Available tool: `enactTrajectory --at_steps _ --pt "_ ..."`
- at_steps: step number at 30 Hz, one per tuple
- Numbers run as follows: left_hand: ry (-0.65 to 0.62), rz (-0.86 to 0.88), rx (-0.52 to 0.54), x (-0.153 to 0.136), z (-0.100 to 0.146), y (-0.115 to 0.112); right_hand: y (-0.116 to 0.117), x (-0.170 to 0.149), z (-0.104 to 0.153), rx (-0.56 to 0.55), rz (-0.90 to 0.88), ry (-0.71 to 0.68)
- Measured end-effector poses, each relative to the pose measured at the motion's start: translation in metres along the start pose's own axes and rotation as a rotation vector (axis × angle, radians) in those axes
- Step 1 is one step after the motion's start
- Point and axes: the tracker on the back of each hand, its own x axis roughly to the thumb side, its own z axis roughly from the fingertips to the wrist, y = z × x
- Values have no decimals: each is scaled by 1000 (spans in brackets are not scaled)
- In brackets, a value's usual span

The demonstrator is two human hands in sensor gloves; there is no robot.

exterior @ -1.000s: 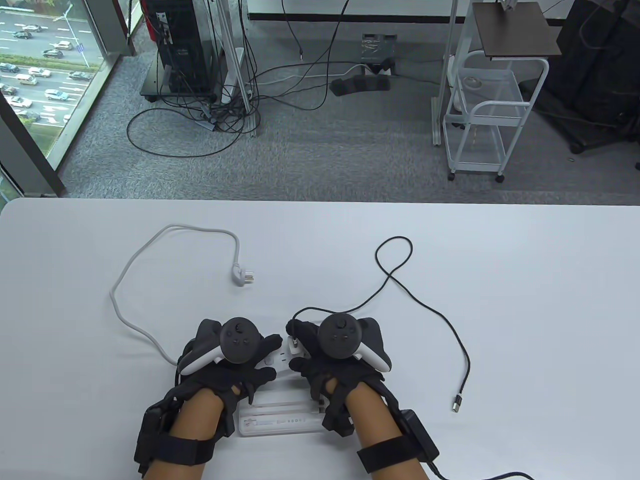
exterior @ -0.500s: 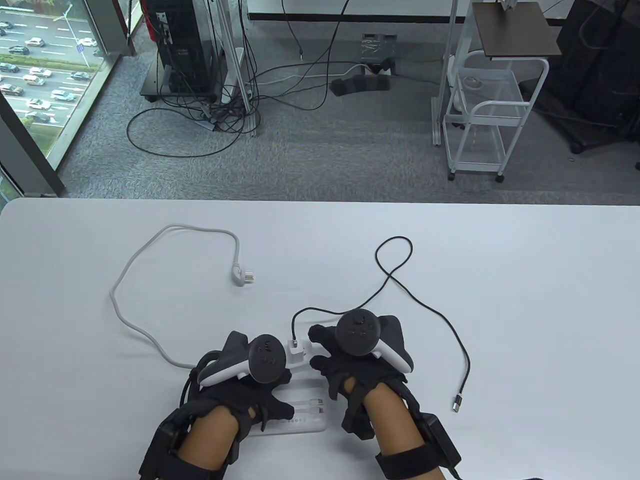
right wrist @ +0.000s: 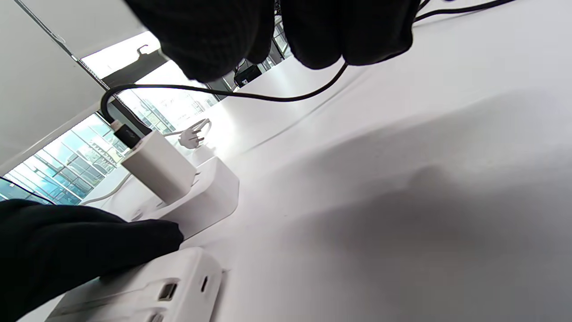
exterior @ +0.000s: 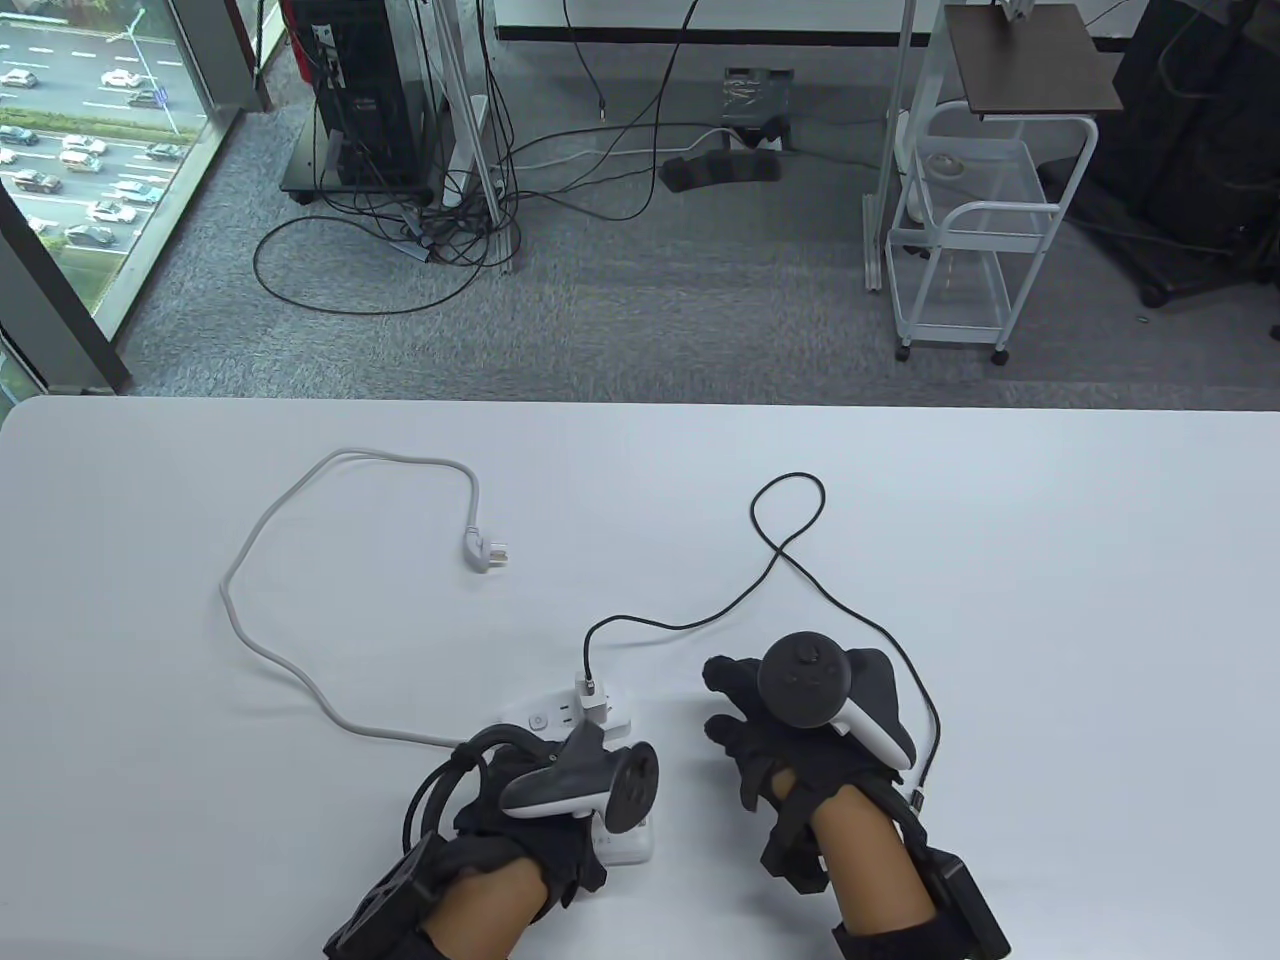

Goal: Charge the battery pack

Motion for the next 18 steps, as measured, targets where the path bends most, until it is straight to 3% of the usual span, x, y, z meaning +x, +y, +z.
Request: enactTrajectory --at_steps 4,10,18 --pt "26 -98 -1 10 -3 -2 -5 -6 2 -25 2 18" --pt "2 -50 13 2 -7 -3 -6 -5 2 -44 29 26" --pt "-111 -52 87 -6 -9 -3 -15 -10 11 -68 257 106"
